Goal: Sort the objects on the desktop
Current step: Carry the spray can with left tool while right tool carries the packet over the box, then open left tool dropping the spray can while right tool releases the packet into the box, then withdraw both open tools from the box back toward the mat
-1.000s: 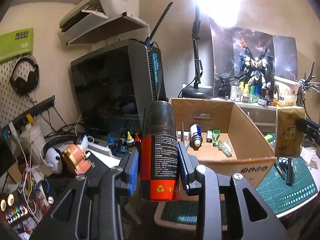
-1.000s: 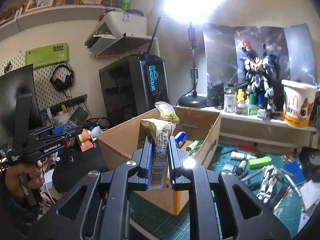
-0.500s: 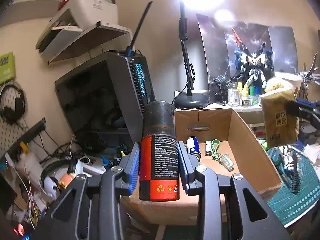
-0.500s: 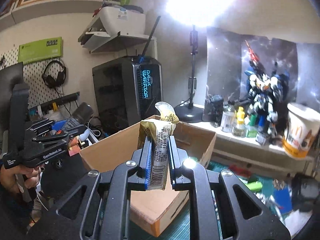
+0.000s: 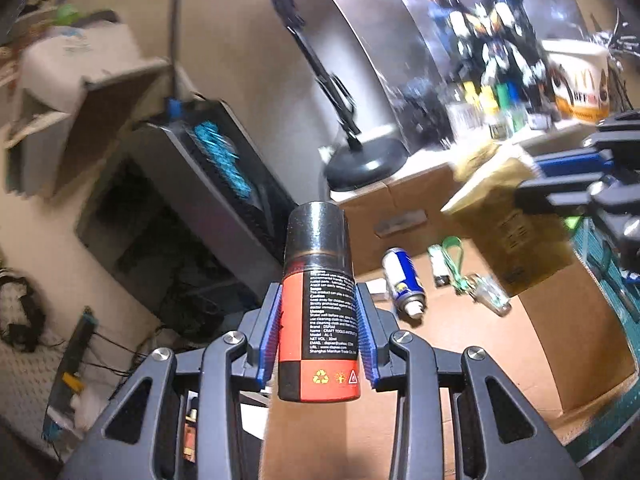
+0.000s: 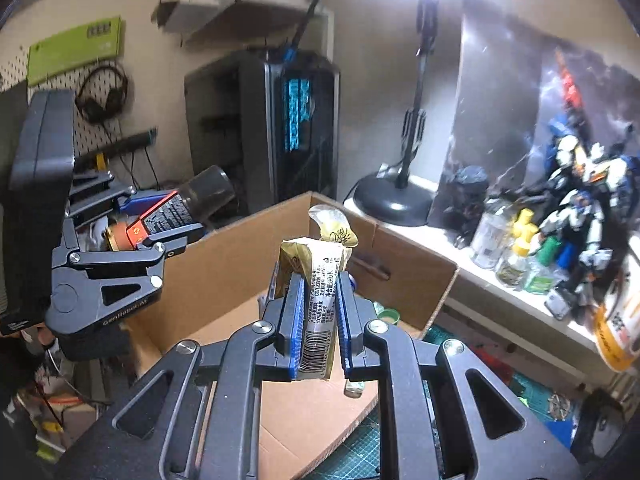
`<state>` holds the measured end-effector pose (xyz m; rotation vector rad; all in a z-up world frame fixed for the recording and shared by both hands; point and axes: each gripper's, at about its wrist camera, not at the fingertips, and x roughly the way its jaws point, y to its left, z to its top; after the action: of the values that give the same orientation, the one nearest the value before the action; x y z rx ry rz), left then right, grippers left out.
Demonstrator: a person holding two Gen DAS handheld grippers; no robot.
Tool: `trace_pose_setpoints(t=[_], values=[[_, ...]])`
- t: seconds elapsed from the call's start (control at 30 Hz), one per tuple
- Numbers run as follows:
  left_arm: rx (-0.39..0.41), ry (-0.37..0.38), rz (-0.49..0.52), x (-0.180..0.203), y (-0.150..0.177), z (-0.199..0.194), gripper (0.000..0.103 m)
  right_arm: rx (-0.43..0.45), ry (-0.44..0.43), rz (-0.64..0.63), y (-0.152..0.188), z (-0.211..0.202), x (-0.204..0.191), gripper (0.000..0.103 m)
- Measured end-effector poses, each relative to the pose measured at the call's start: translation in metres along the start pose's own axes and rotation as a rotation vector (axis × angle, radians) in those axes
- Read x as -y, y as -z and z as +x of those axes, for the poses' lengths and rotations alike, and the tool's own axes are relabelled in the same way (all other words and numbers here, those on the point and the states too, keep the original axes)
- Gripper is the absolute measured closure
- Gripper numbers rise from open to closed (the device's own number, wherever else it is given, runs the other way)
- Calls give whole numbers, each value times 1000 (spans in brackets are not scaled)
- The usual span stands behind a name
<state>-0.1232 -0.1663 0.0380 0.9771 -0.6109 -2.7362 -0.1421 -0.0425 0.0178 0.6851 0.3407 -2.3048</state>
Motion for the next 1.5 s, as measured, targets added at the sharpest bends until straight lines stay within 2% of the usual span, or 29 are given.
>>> trace_pose_setpoints(t=[0.2,0.33,0.47,0.53,0.7,0.87,0.97,1.03,1.13,1.3,1.43,1.5], values=[[-214,181,-28,-7,-16,66,69,-134,-67,44,-3,59,30,89],[-373,302,-87,-7,-16,117,69,-227,-86,83,-1,95,47,89],[-466,340,-84,4,-8,146,69,-323,-79,104,3,120,57,89],[-487,340,-79,8,-5,156,69,-370,-75,110,6,130,61,89],[-511,346,-69,14,-5,168,68,-400,-54,113,10,139,70,88],[-536,308,-32,24,-8,175,68,-399,-60,106,10,144,73,87],[-524,272,6,32,-9,167,62,-386,-72,113,8,143,74,84],[-502,258,16,34,-12,158,43,-378,-71,116,8,141,76,76],[-440,245,10,31,-17,133,30,-357,-66,128,10,132,80,71],[-336,234,-33,19,-31,88,26,-291,-87,179,12,98,94,67],[-190,247,-51,19,-36,44,18,-187,-92,215,14,48,103,54],[-135,259,-74,19,-38,27,17,-138,-78,220,15,23,105,53]])
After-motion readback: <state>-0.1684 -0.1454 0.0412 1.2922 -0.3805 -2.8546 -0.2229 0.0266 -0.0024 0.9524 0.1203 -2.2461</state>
